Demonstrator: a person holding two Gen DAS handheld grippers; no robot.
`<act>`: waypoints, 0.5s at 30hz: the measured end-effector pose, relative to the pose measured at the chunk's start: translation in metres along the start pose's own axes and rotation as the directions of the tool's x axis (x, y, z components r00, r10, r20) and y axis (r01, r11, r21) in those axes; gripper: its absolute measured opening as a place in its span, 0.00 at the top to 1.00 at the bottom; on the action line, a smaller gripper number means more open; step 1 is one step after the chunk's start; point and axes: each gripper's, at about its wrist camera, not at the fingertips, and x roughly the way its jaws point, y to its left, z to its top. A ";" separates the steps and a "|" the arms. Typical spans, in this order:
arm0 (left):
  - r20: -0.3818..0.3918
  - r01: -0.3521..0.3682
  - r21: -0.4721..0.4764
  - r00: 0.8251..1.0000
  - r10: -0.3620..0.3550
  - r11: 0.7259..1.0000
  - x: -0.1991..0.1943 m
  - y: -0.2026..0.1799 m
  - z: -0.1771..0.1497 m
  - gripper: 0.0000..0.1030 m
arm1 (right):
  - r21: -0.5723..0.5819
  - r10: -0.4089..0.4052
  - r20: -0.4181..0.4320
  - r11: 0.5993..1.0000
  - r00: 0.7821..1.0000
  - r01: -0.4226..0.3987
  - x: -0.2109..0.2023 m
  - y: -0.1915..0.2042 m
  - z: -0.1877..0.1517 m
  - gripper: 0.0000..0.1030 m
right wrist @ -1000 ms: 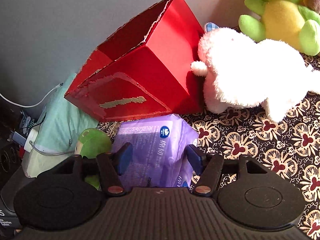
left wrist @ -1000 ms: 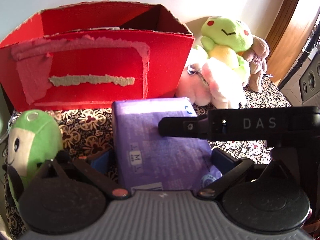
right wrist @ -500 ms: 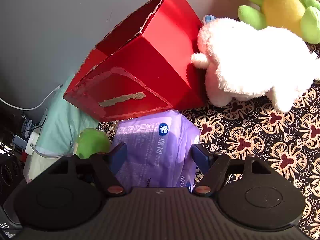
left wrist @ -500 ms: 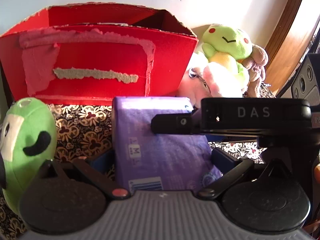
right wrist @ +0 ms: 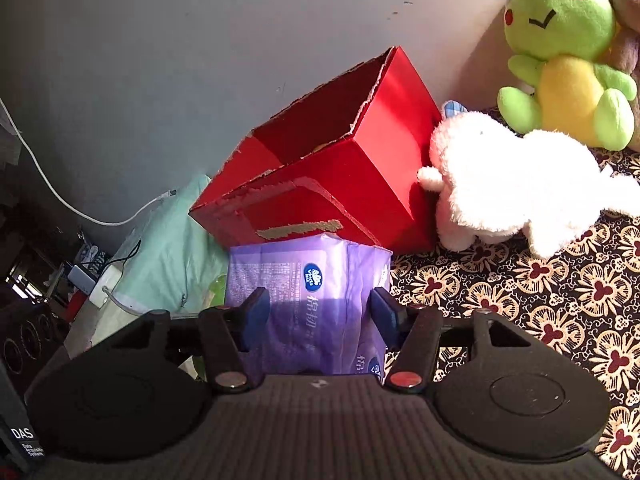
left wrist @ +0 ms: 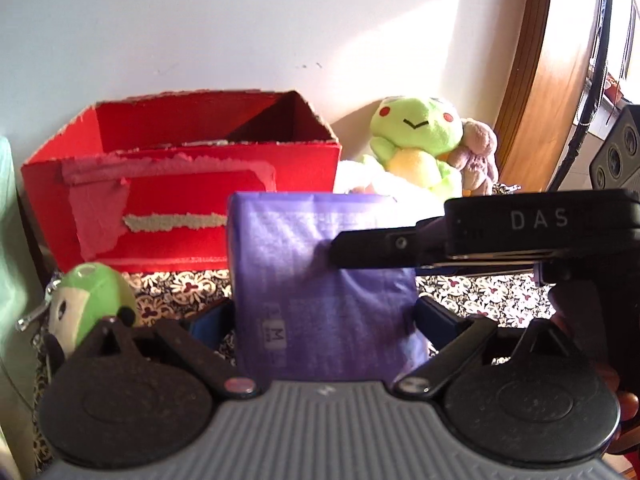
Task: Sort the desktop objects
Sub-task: 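Lift the purple pack with the right gripper over the red box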
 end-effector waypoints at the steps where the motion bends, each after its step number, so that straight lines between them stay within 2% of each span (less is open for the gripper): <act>1: 0.033 -0.004 0.005 0.999 0.004 1.000 -0.007 0.001 0.010 0.08 | -0.042 0.012 0.041 0.999 0.999 -0.010 -0.007 0.011 0.007 0.44; 5: 0.155 -0.008 0.004 0.988 0.007 1.000 -0.026 0.011 0.059 0.08 | -0.192 0.038 0.174 0.981 0.984 -0.004 -0.016 0.050 0.040 0.44; 9: 0.247 -0.036 0.041 0.969 0.025 0.998 -0.023 0.024 0.112 0.08 | -0.299 0.039 0.271 0.953 0.962 0.046 -0.004 0.078 0.086 0.44; 12: 0.236 -0.051 0.038 0.971 0.041 0.998 0.001 0.040 0.150 0.08 | -0.301 0.016 0.273 0.951 0.962 0.069 0.023 0.079 0.126 0.44; 15: 0.168 -0.046 0.007 0.985 0.044 0.999 0.043 0.060 0.177 0.08 | -0.283 -0.034 0.228 0.954 0.973 0.100 0.058 0.069 0.161 0.44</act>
